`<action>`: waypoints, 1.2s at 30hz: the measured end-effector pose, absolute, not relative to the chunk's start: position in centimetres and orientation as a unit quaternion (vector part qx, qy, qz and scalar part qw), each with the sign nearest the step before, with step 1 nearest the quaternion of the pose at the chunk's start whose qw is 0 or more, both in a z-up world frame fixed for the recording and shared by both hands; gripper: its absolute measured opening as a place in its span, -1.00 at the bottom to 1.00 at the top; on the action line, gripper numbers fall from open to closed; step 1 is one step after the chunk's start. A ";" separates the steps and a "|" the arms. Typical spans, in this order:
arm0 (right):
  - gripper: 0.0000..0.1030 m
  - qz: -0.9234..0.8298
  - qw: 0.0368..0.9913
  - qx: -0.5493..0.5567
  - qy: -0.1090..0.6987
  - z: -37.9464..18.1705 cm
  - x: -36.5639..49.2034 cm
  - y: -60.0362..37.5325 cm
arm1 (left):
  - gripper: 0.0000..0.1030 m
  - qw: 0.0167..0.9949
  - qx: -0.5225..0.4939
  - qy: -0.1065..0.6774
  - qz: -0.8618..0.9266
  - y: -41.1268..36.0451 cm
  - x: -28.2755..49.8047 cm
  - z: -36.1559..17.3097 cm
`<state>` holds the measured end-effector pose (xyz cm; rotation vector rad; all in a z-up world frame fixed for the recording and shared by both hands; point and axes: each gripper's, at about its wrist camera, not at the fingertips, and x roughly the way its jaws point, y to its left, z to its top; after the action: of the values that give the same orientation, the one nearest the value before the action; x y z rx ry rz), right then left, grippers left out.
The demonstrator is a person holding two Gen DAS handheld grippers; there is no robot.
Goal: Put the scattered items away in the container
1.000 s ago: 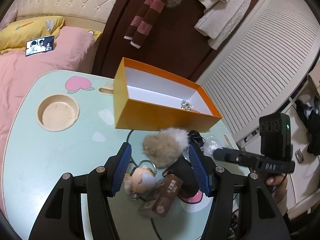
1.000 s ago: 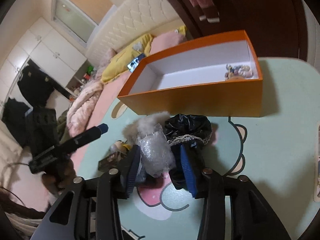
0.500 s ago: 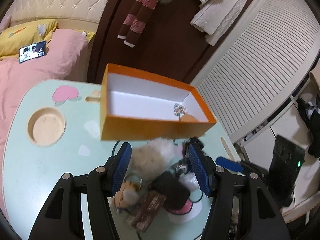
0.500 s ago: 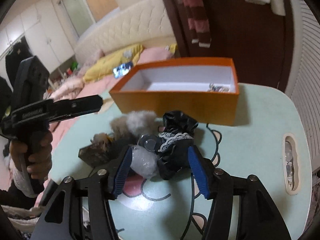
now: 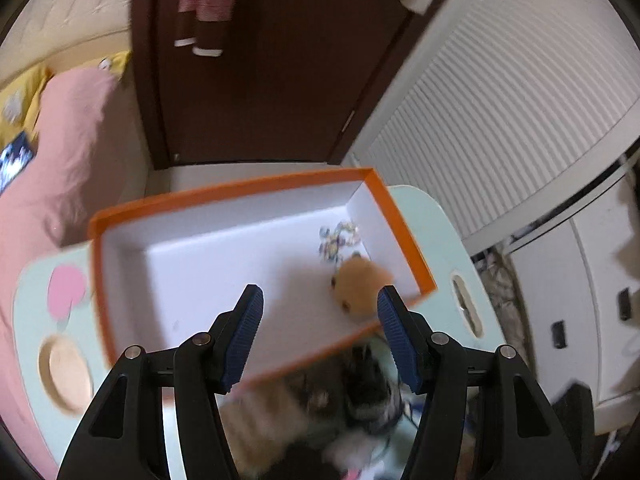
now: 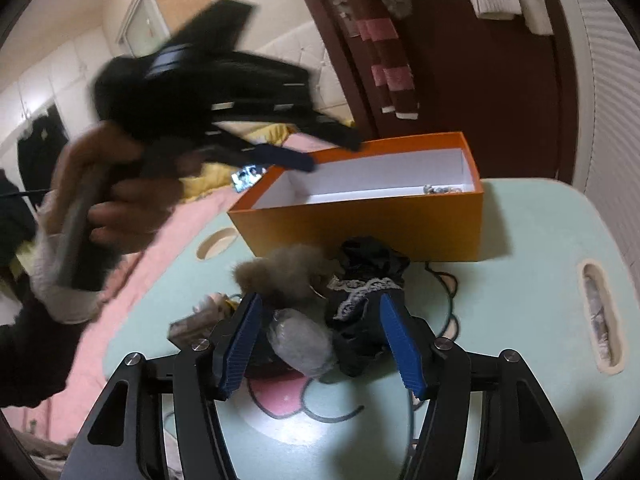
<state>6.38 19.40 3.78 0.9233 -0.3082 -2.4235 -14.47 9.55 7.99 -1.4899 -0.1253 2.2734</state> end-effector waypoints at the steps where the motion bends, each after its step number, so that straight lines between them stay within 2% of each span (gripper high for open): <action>1: 0.20 -0.895 0.259 0.344 -0.116 3.7 6.2 19.5 | 0.17 0.205 -0.541 -0.034 0.815 10.5 -15.4 7.5; 2: 0.20 -0.896 0.254 0.344 -0.116 3.5 6.1 19.6 | 0.13 0.202 -0.546 -0.020 0.813 11.5 -16.3 6.8; 3: 0.20 -0.896 0.255 0.344 -0.116 3.5 6.1 19.7 | -0.01 0.201 -0.549 -0.008 0.811 12.3 -17.1 6.3; 5: 0.20 -0.892 0.266 0.342 -0.129 3.4 6.1 20.2 | -0.09 0.203 -0.554 0.020 0.808 13.9 -18.4 5.2; 13: 0.20 -0.890 0.277 0.329 -0.148 3.4 5.9 21.8 | -0.09 0.177 -0.567 0.097 0.799 17.3 -20.3 2.4; 17: 0.20 -0.883 0.286 0.336 -0.161 3.1 5.7 22.1 | -0.11 0.178 -0.586 0.086 0.786 17.5 -21.0 1.0; 19: 0.20 -0.881 0.287 0.338 -0.167 3.1 5.7 22.4 | -0.35 0.191 -0.589 0.074 0.782 17.3 -21.2 1.0; 20: 0.20 -0.880 0.287 0.339 -0.171 3.0 5.6 22.6 | -0.58 0.197 -0.592 0.066 0.779 17.2 -21.1 1.1; 27: 0.20 -0.877 0.282 0.341 -0.190 3.0 5.6 23.6 | -0.70 0.219 -0.591 0.025 0.776 15.3 -20.2 2.1; 36: 0.20 -0.880 0.281 0.339 -0.180 2.9 6.2 23.3 | -0.70 0.226 -0.521 -0.059 0.821 8.2 -15.8 8.7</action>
<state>6.21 23.28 2.95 0.9073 -0.4826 -2.3568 -15.83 8.17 8.73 -1.4369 -0.1640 2.2629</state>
